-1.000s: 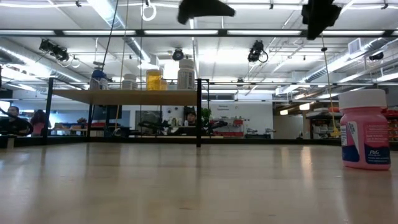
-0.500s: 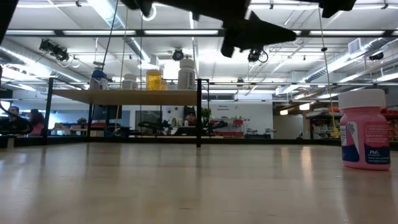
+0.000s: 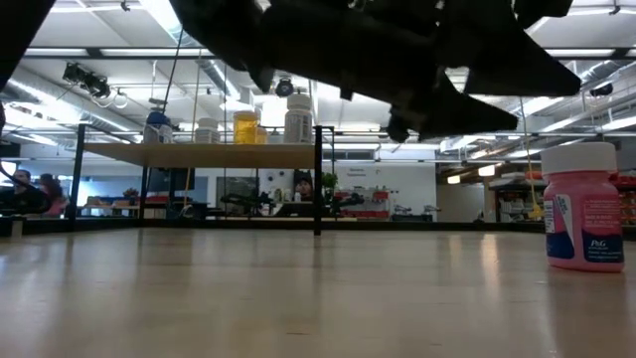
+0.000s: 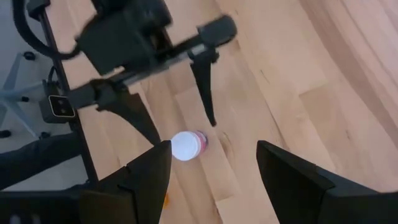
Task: Pick and place medicine bottles onto shelf by color
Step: Put the pink pill bottle on the shelf
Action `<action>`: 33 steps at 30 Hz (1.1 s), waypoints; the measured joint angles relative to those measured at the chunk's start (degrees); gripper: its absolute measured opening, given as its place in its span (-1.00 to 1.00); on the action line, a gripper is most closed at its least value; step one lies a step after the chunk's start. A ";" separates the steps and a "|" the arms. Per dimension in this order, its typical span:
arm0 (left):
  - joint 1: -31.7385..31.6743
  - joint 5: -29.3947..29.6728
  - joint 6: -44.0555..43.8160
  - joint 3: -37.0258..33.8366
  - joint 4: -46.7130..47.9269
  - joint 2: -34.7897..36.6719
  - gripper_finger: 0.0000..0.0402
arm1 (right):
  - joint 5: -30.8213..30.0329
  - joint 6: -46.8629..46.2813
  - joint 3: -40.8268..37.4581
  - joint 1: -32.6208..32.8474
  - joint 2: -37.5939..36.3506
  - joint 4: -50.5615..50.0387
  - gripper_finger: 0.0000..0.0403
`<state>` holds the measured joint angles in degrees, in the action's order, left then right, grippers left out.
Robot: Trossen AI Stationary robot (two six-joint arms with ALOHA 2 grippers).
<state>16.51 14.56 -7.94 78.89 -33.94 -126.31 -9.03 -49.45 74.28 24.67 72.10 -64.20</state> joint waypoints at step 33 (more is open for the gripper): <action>-0.17 -3.69 6.04 6.19 1.43 -7.94 0.51 | -2.31 -2.71 0.00 -0.04 0.00 0.20 0.21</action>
<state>16.34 10.87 -1.89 85.08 -32.51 -134.26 -11.33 -52.16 74.28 24.62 72.10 -64.01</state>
